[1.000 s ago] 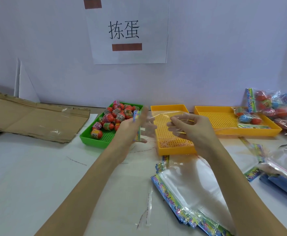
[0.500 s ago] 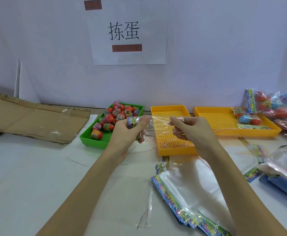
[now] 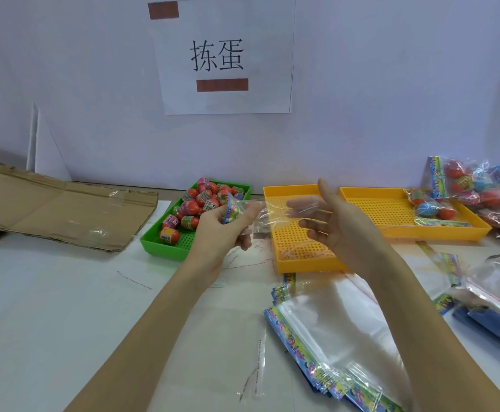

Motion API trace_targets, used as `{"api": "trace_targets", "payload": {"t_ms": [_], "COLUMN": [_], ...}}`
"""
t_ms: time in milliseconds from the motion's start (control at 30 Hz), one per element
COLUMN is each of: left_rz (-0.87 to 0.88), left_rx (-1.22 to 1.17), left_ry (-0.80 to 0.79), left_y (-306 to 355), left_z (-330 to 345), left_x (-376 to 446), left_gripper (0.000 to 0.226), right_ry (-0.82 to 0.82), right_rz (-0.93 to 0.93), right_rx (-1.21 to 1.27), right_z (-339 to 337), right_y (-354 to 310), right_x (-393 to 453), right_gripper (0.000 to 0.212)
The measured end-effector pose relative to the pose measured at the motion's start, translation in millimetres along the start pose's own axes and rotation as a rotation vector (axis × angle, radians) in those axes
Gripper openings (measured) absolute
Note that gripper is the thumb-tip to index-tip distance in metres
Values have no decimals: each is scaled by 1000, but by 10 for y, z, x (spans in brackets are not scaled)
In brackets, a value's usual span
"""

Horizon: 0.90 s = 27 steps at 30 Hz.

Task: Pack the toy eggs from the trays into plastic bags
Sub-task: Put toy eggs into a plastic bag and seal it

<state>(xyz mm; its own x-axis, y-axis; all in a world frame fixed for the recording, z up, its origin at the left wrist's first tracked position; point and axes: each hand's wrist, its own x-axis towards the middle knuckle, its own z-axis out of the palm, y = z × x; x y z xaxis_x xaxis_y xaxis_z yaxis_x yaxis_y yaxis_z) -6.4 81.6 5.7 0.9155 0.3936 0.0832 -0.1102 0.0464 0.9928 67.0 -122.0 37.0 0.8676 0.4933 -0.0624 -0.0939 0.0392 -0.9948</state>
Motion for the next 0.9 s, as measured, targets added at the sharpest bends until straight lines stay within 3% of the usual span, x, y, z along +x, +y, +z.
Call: {"api": "trace_targets", "payload": {"t_ms": [100, 200, 300, 367, 533, 600, 667, 767, 900], "left_rz": [3, 2, 104, 221, 209, 328, 478, 533, 460], "left_rx": [-10, -75, -62, 162, 643, 751, 829, 864, 723], "left_ry": [6, 29, -10, -106, -295, -262, -147, -43, -92], "left_y": [5, 2, 56, 88, 43, 5, 3, -15, -14], "left_z": [1, 21, 15, -40, -136, -91, -30, -26, -41], "left_x": [-3, -7, -10, -2, -42, -78, -75, -26, -31], "left_gripper": [33, 50, 44, 43, 70, 63, 41, 30, 36], "right_ry": [-37, 20, 130, 194, 219, 230, 253, 200, 89], "right_rz": [-130, -280, -348, -317, -245, -243, -209, -75, -71], "right_rx": [-244, -473, -390, -311, -298, -261, -218, -109, -171], "right_z": [42, 94, 122, 107, 22, 49, 85, 71, 16], "right_y": [28, 92, 98, 78, 47, 46, 52, 23, 8], "right_x": [-27, -25, -27, -32, -62, -64, -46, -27, -6], "right_gripper": [44, 30, 24, 24, 29, 34, 42, 64, 84]}}
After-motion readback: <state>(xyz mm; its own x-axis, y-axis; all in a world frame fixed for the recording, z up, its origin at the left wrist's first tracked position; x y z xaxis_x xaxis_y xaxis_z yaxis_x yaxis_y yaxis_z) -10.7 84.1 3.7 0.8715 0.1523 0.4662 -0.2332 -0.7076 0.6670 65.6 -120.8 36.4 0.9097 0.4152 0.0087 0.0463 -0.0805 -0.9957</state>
